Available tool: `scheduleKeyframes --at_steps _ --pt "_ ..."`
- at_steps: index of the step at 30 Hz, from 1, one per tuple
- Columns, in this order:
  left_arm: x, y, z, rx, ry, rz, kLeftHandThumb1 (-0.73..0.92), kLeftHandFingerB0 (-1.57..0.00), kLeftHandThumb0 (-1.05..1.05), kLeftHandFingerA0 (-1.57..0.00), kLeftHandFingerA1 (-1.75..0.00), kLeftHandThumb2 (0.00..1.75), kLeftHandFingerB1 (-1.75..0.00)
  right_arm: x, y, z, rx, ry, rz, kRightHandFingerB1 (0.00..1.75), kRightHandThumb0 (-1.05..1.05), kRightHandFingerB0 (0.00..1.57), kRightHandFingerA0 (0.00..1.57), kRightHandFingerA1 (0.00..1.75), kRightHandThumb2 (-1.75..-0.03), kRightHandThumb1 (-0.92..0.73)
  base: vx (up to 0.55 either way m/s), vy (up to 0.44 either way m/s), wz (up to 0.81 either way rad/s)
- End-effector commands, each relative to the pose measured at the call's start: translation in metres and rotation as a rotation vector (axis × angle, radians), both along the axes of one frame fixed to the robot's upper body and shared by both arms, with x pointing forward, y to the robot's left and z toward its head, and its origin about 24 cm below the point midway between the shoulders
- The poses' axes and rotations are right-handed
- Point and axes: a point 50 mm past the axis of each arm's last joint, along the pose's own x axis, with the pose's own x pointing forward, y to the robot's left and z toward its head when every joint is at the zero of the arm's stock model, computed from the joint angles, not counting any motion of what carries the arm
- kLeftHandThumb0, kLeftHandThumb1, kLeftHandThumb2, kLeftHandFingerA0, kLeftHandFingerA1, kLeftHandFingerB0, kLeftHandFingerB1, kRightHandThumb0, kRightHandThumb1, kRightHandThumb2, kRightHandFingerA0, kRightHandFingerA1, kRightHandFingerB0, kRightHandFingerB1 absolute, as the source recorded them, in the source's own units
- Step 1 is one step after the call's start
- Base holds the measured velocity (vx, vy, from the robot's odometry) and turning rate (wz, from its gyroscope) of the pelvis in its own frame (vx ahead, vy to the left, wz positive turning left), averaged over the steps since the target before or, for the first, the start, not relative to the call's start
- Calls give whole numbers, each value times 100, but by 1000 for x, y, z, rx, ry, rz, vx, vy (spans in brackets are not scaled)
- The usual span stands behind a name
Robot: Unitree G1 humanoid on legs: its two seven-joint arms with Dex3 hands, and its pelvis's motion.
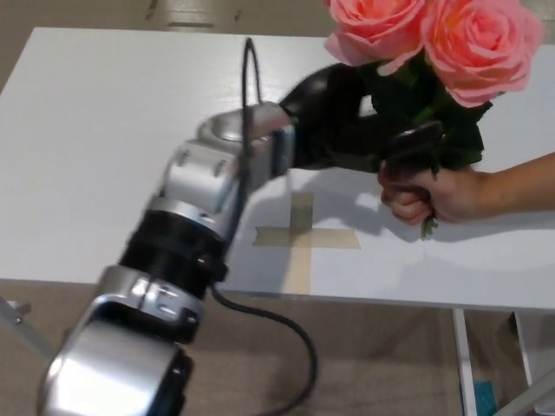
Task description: Use the left hand to pick up the rose and passes it to a human.
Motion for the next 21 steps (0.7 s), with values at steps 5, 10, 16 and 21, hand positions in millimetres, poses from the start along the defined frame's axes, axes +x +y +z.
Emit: scheduleKeyframes --at_steps 5,10,16,21 --pt "9 48 25 163 -113 -23 46 0 -79 0 0 58 -3 -5 0 -3 7 34 6 43 -42 57 70 48 -61 -60 0 0 0" --pt "5 101 37 160 -153 25 46 0 -78 0 0 58 -3 -7 0 -4 2 41 10 43 -42 57 69 48 -61 -61 0 0 0" --pt "-15 138 46 142 -196 57 47 0 -77 0 0 57 -6 -8 -5 -2 -5 42 12 43 -43 57 69 48 -61 -60 0 0 0" --pt "-52 175 45 125 -284 80 46 0 -75 0 -1 58 -24 -10 -9 -2 -18 49 12 43 -43 57 69 48 -61 -60 0 0 0"
